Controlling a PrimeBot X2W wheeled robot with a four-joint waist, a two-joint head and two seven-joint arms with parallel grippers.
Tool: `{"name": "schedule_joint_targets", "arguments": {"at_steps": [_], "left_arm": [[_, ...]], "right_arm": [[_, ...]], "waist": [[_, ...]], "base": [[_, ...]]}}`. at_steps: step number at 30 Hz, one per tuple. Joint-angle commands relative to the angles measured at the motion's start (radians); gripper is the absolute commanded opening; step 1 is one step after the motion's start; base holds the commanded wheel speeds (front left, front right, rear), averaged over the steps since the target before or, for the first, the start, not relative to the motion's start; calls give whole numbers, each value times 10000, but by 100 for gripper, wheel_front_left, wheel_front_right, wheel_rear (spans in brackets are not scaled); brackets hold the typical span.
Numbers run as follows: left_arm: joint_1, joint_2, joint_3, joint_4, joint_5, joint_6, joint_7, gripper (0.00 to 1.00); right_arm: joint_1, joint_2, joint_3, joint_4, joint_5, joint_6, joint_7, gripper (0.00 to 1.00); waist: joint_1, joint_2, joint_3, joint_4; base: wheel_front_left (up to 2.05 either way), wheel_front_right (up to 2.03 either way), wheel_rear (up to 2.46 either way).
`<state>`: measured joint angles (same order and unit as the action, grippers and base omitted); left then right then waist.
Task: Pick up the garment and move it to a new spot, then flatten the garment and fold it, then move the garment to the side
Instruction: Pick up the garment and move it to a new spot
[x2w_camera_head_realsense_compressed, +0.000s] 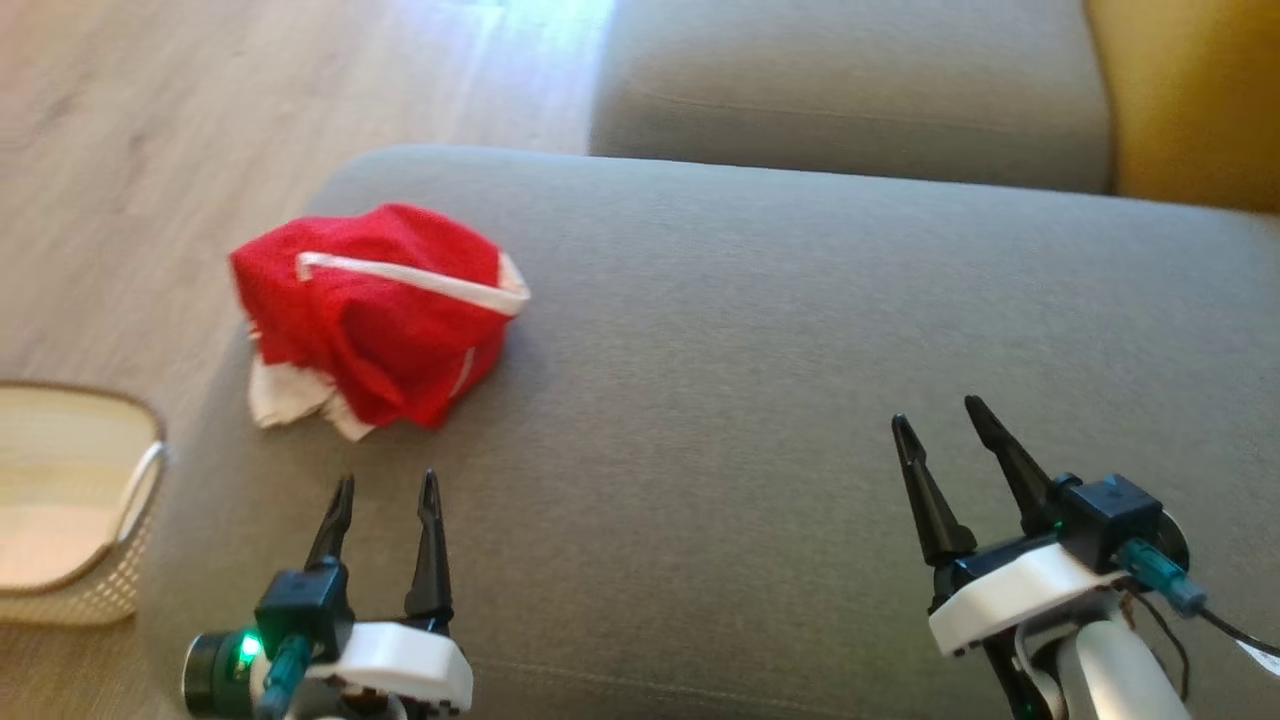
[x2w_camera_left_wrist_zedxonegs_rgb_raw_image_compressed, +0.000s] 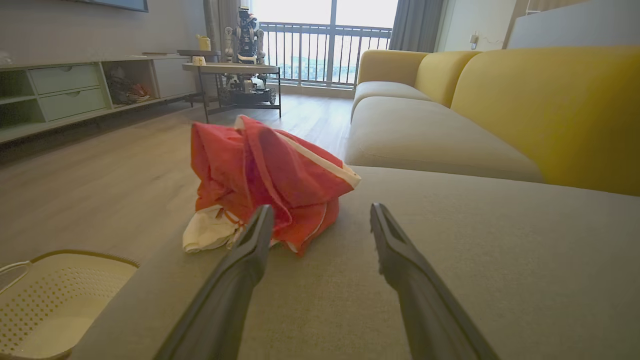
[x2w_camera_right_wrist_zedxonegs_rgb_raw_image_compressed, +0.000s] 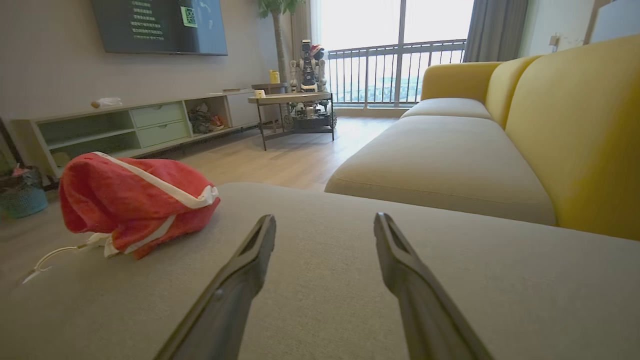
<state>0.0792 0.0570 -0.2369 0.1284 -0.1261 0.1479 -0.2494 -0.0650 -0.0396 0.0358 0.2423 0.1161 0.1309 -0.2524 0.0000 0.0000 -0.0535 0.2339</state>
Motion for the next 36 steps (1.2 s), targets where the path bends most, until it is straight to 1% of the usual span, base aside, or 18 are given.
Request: {"name": "schedule_joint_targets", "arguments": {"at_steps": [1,9,18,29,36], "left_arm": [[-268,-16,371,-376,94,-15,-124,100],[-32,67,539,-451,215,-154,-124,100],[67,92,662,-435,265,-259,-124,100],[49,79,791,-436,284,-297,-124,100],[-66,211,1109,-571,174,-311,-124,100]], "right_arm": [[-136,-106,251,-370,62,-2,-93,100],[0,-106,454,-334,310,-2,-93,100],[92,-106,563,-314,506,-2,-93,100],[12,-106,689,-245,629,-2,-93,100],[10,-106,422,-342,512,-2,-93,100]], "waist": [[0,0,-102,462],[0,0,-236,1506],[0,0,-363,2168],[0,0,-328,2270],[0,0,-77,1925]], "base": [[0,0,0],[0,0,0],[0,0,0],[0,0,0],[0,0,0]]}}
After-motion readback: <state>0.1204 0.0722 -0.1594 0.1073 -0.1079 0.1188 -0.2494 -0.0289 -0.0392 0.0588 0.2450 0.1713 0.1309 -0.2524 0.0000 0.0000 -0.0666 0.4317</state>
